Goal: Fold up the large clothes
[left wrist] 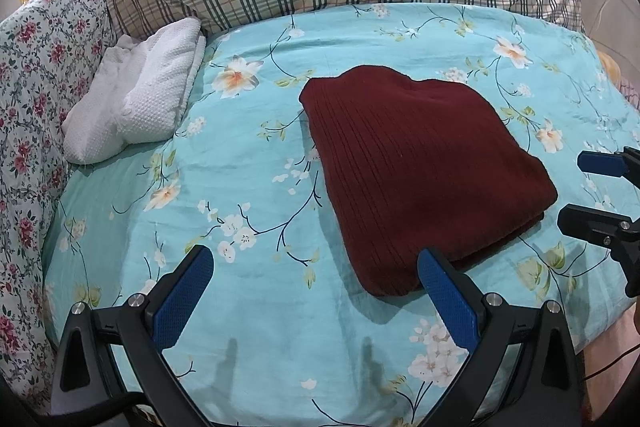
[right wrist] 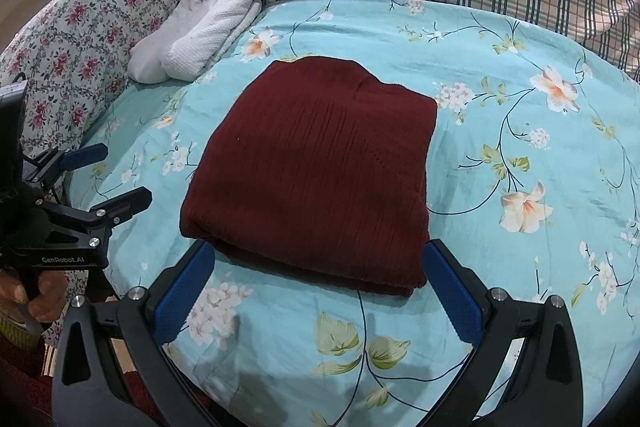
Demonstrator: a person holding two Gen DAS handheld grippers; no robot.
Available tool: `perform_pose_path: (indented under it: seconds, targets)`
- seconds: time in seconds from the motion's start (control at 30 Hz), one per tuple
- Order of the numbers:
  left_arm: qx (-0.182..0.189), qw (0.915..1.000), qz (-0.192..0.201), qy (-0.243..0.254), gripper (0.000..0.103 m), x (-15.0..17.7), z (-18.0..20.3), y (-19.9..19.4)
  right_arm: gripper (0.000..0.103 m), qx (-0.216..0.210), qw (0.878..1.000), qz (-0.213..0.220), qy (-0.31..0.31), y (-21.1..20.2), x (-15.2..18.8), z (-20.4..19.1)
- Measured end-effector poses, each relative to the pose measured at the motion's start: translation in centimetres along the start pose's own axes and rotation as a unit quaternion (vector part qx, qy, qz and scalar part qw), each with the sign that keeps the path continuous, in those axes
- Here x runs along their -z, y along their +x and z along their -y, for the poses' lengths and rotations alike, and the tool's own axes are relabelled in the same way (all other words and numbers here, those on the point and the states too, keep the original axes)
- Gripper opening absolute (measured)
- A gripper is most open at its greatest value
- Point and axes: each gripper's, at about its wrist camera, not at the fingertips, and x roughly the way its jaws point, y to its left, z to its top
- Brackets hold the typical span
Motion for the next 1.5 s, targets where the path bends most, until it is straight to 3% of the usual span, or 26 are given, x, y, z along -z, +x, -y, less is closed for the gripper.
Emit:
perform_pose_path:
  seconds: [1.5]
  targets:
    - [0.002, 1.0, 0.003, 0.0, 0.102, -1.3, 0.3, 0.6, 0.103, 0.001, 1.0, 0.003, 0.01, 0.6, -0.6, 0.8]
